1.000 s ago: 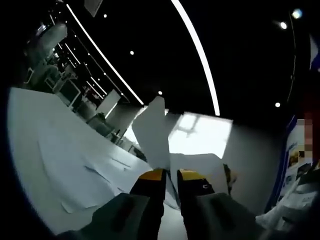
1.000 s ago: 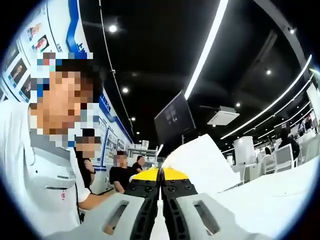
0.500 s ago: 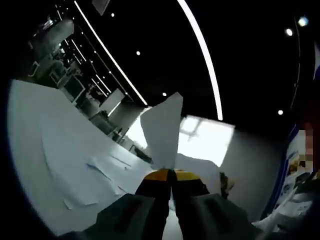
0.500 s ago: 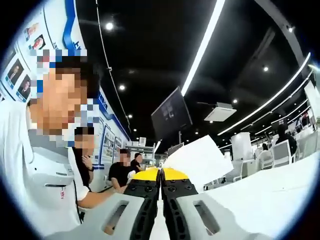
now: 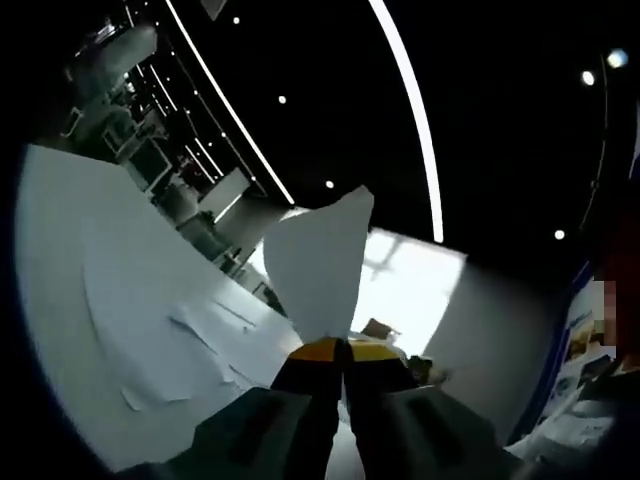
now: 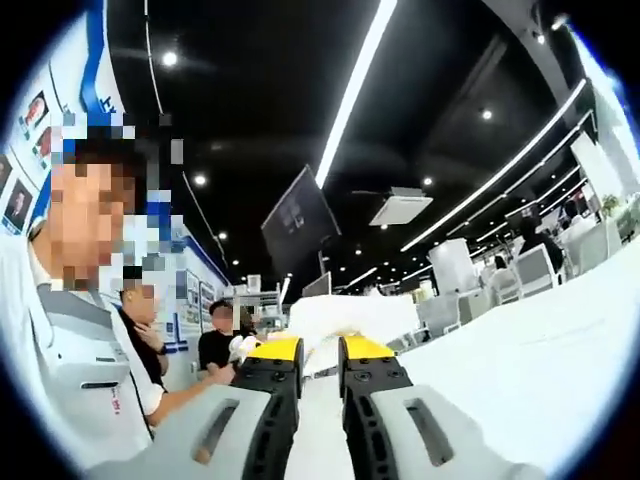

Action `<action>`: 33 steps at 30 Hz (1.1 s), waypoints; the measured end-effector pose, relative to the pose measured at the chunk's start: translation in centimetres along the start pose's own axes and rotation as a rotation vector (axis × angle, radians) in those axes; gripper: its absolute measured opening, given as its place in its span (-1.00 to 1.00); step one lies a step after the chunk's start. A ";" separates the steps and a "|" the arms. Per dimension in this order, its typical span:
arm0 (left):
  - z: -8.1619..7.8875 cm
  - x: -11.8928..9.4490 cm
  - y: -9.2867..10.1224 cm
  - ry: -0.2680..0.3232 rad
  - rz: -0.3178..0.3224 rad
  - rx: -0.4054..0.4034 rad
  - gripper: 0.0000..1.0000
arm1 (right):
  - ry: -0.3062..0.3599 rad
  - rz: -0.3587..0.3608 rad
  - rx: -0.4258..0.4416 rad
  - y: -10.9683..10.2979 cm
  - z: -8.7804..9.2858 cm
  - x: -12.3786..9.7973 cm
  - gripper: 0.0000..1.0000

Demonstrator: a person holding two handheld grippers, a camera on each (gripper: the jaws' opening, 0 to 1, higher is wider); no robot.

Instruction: Organize the stack of printing papers by aligning and flattening the scattered papers on the table

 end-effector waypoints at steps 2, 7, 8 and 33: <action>0.0 0.0 0.1 -0.006 0.003 0.001 -0.90 | 0.001 0.035 0.018 1.1 0.0 -0.7 -0.74; 0.8 -0.1 0.4 -0.088 -0.003 0.066 -0.90 | -0.026 0.140 0.037 4.2 0.4 -2.6 -0.62; 0.9 -0.1 0.4 -0.109 -0.007 0.066 -0.90 | -0.028 0.153 0.041 4.7 0.5 -2.9 -0.60; -0.5 0.9 -1.6 -0.226 0.067 0.043 -0.90 | -0.220 -0.283 0.335 8.3 4.4 8.3 -0.34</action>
Point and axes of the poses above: the point that each gripper's makers call its tool centre point, and the gripper's own axes: x roughly forward along the fingers, y roughly to its right, z roughly out of its underside, the point moved 1 cm from there along -x, roughly backward along the fingers, and after that the axes turned 10 degrees about -y, right-handed, at the moved point
